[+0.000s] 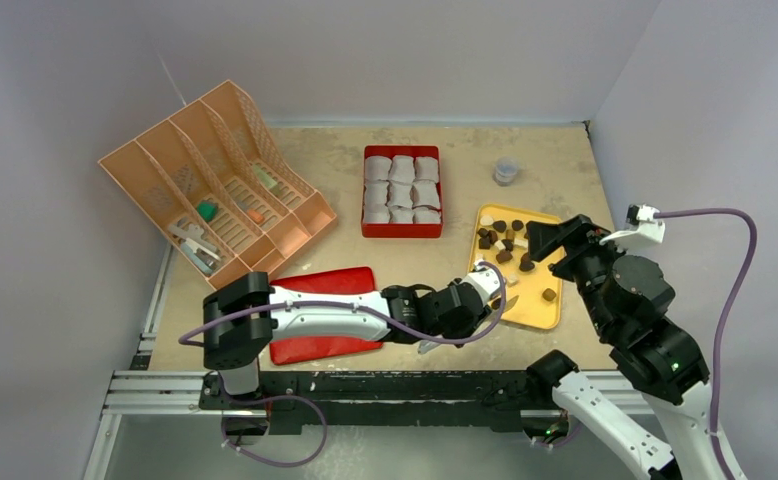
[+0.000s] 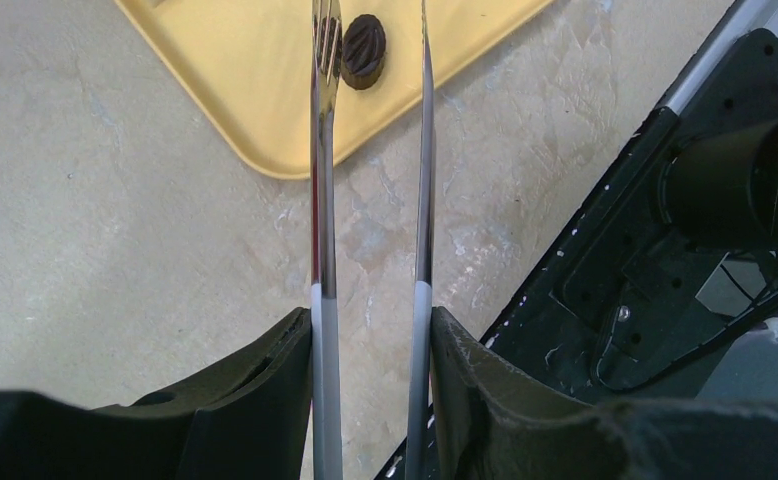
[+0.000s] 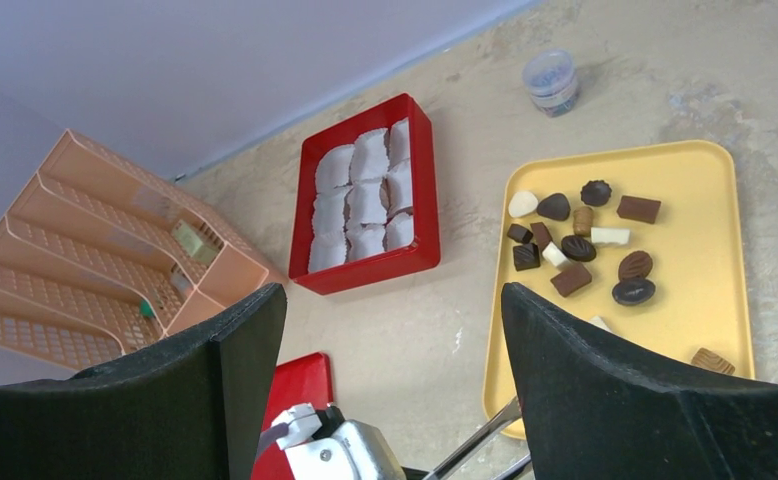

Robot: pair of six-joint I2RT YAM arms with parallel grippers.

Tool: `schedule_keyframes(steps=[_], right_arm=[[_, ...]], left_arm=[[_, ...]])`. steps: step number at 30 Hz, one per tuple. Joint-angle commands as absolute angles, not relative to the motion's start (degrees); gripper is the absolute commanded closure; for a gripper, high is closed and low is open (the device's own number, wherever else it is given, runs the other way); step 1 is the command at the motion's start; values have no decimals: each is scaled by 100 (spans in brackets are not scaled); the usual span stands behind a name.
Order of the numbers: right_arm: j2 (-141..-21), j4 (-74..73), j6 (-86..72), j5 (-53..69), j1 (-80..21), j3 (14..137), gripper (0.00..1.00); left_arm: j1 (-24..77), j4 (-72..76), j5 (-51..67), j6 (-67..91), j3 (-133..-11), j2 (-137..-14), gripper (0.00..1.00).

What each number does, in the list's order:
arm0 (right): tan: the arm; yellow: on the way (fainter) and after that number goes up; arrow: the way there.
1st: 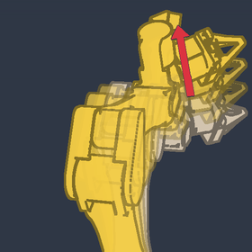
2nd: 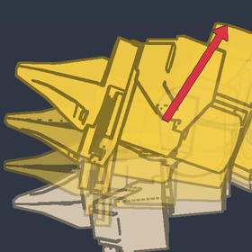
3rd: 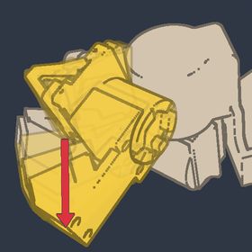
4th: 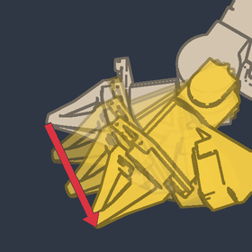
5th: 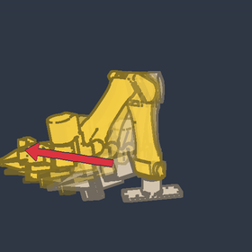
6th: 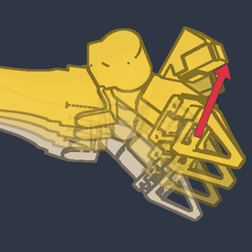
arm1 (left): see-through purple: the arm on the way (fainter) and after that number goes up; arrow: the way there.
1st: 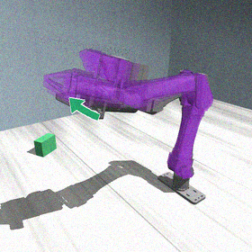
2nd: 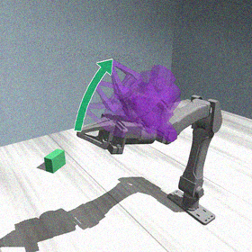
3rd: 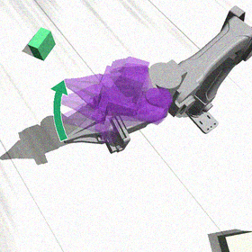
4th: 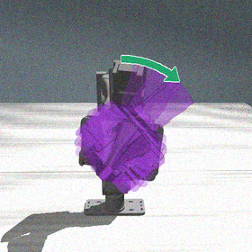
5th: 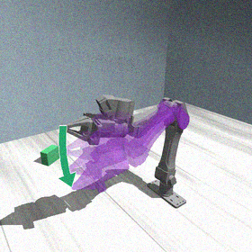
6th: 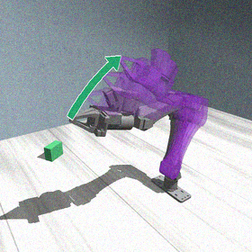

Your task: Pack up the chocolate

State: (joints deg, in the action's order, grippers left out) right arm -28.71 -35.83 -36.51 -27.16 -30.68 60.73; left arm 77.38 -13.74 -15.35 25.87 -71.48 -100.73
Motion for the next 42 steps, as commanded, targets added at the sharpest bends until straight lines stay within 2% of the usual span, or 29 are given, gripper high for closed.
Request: schedule_keyframes(steps=[1,31,42], right_arm=[[-2856,-3489,-3546,-2898,-3043,6135,19],[-2867,-3428,-3590,-2829,-3043,5944,18],[-2865,-3410,-3592,-2815,-3041,5900,18]], left_arm=[[7786,-993,-1503,2514,-7469,-10075,59],[7822,-923,-1503,2619,-7323,-10340,59],[7822,-934,-1543,2662,-7326,-10277,67]])
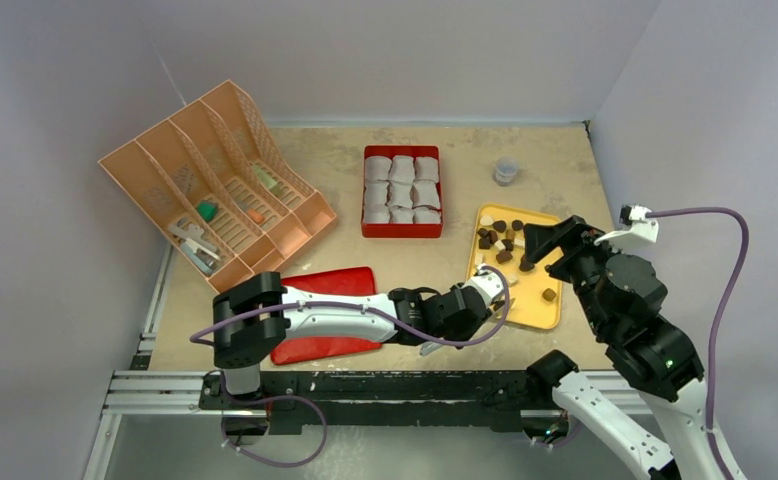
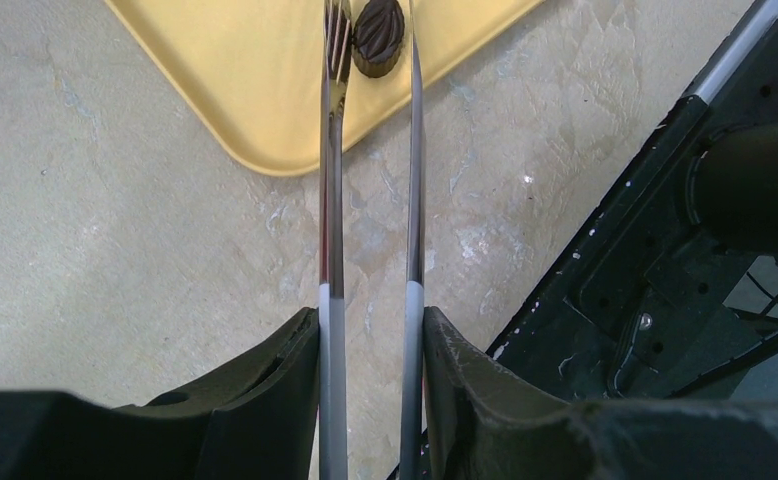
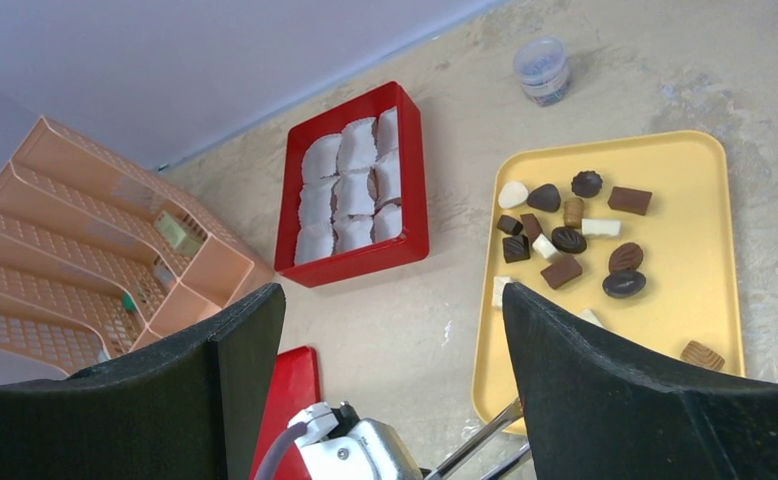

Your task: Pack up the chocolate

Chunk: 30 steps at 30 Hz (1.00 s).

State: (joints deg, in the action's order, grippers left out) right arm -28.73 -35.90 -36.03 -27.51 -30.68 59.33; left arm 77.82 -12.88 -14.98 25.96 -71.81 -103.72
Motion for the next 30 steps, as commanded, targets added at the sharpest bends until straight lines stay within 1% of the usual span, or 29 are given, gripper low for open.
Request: schedule_keyframes(steps=[1,4,10,19,30], right_arm=[[-2865,-3401,-3594,-2793,-3041,5891,17],[-2878,-3401,-3602,-2745,-3043,5880,15],[-2917,-3518,-3735,-2765,-3049,5879,2],[-2945,-3542,-3869,-2606,-3041,5771,1],[-2769,-3463,-3975,-2340,-3042,5376,1]], left_arm=[[7822,-944,-1563,2667,-7323,-10267,67],[7822,-958,-1639,2695,-7312,-10228,68],[7822,-943,-1729,2754,-7257,-10089,71],[7771,-1244,-2182,2804,-7260,-9761,72],[7078,-1686,-2263,2892,-7408,-9281,73]])
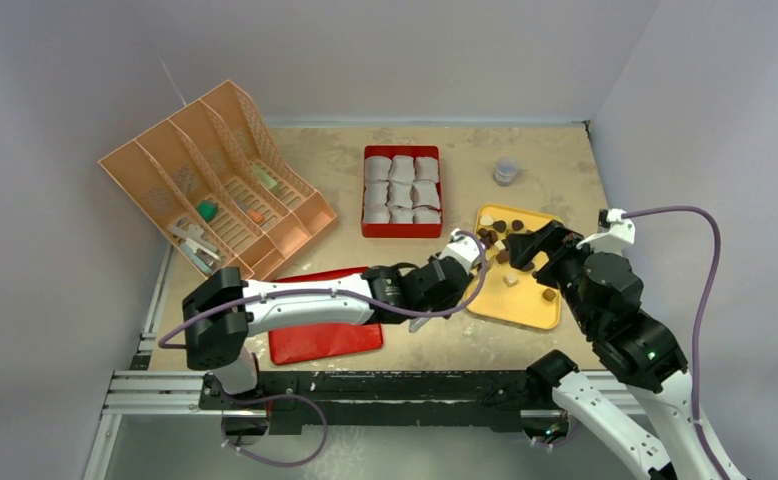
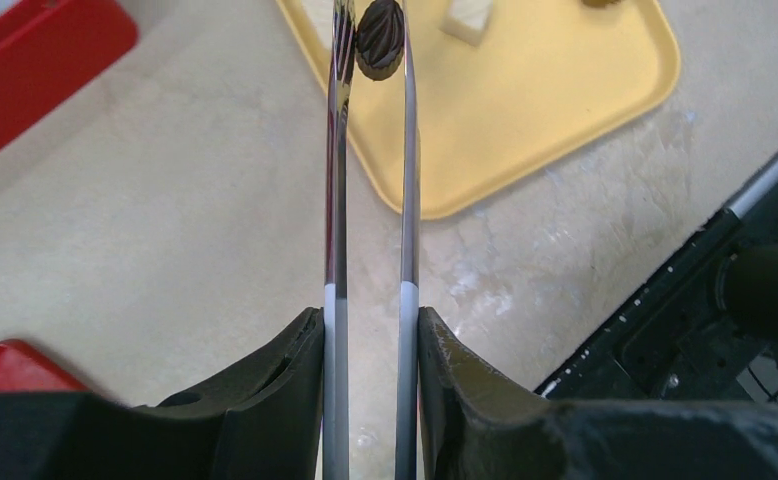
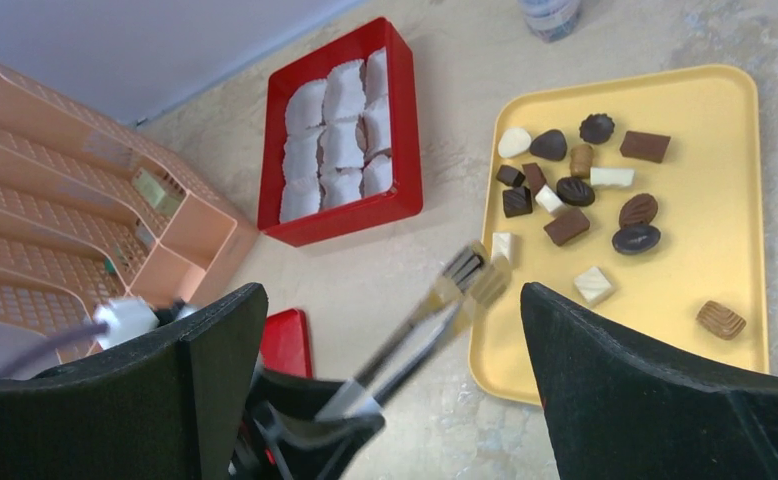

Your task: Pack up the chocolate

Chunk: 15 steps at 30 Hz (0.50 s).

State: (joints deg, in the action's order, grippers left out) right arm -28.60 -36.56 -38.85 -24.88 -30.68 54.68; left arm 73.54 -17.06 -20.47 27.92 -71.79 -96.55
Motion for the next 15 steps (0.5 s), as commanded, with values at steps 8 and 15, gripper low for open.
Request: schedule_keyframes(steps=[8,15], right_arm=[[-2769,-3389,-3826,-2176,-3041,5323,1],[-2863,-3261,-3856,-1951,-3041,5221,1]], left_arm=[[6317,-2097,-2432,2815,-7665,-9106,74],[5214,-2557,-2606,2610,-8124,-9211,74]])
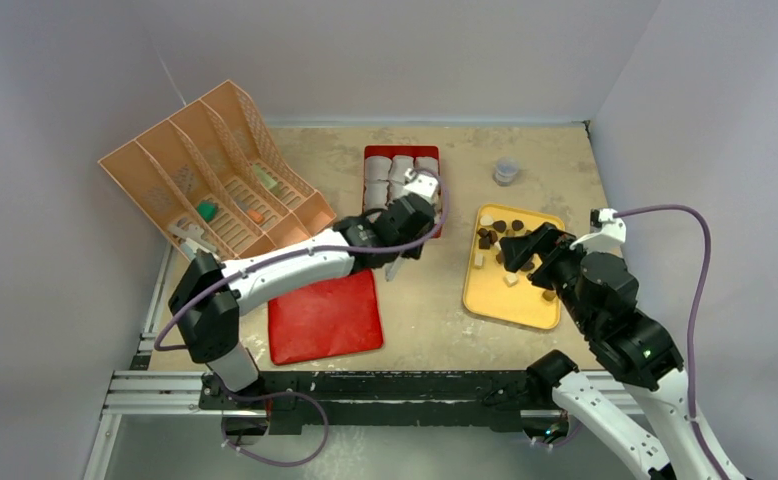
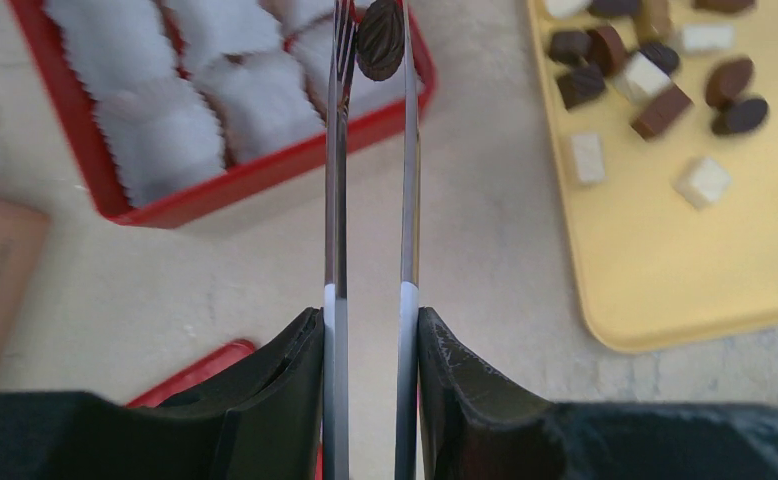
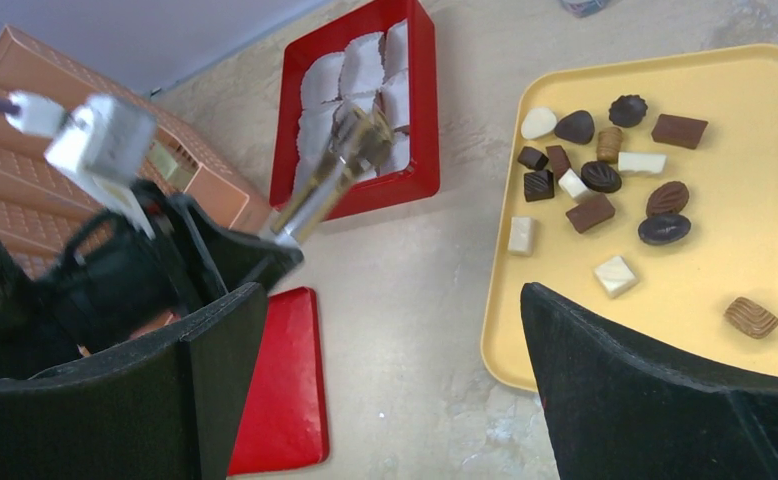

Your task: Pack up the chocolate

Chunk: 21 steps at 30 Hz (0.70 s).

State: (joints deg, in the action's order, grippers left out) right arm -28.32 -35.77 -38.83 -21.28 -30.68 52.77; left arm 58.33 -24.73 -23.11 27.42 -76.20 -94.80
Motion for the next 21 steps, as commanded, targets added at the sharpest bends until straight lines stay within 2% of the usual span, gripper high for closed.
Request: schedule_keyframes(steps=[1,11,21], right_arm=[[-2892,-3250,-3843,-1925,-3041,5227,1],[-3270,-3432,-3659,-1810,-3043,5546,1],[-3272,-3521,-3722,-1932,-3043,5621,1]], left_arm=[[5032,-2560,-2609,2610,-8193,-9245,74],[3596,-2402,-2227,2382,-9014,-10003,74],[3155,-2337,-1790,2170,-9668,-10885,74]])
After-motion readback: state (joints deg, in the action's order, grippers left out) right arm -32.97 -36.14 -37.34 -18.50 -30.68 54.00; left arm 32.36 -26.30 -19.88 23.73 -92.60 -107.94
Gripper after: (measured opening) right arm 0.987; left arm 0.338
